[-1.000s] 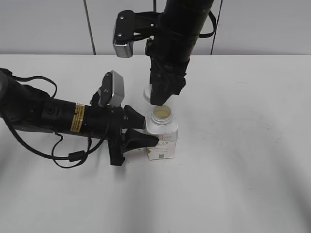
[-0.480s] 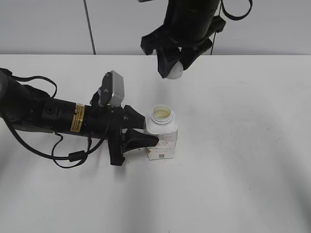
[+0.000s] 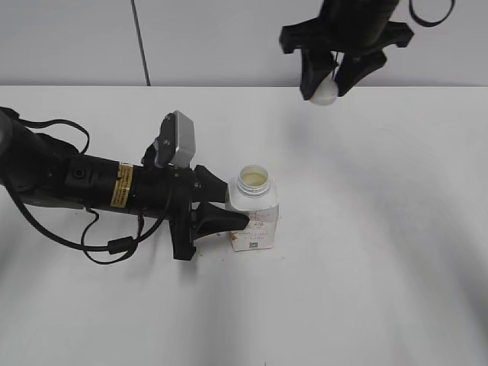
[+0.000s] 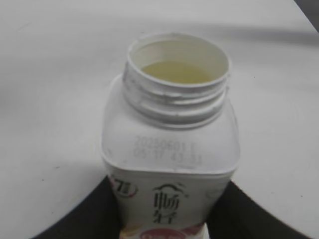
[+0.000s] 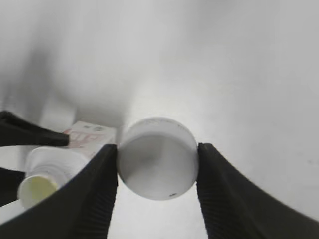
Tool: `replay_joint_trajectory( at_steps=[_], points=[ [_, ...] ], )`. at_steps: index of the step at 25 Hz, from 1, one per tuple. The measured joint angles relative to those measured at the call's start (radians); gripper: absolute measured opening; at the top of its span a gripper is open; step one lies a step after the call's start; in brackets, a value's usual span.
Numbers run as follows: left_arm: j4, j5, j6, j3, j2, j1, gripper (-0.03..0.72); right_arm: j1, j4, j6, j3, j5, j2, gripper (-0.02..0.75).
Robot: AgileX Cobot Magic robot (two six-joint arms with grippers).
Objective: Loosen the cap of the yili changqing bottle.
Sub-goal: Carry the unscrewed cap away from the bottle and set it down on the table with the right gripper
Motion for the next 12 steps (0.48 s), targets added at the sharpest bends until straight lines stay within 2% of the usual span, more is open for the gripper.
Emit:
replay_joint_trajectory(
  at_steps=[7, 12],
  points=[
    [-0.02, 0.001, 0.0, 0.0, 0.0, 0.0, 0.307, -0.179, -0.043, -0.047, 0.0, 0.0, 0.0, 0.386],
    [-0.027, 0.003, 0.0, 0.0, 0.0, 0.0, 0.307, -0.264, -0.061, -0.061, 0.0, 0.0, 0.0, 0.386]
  ],
)
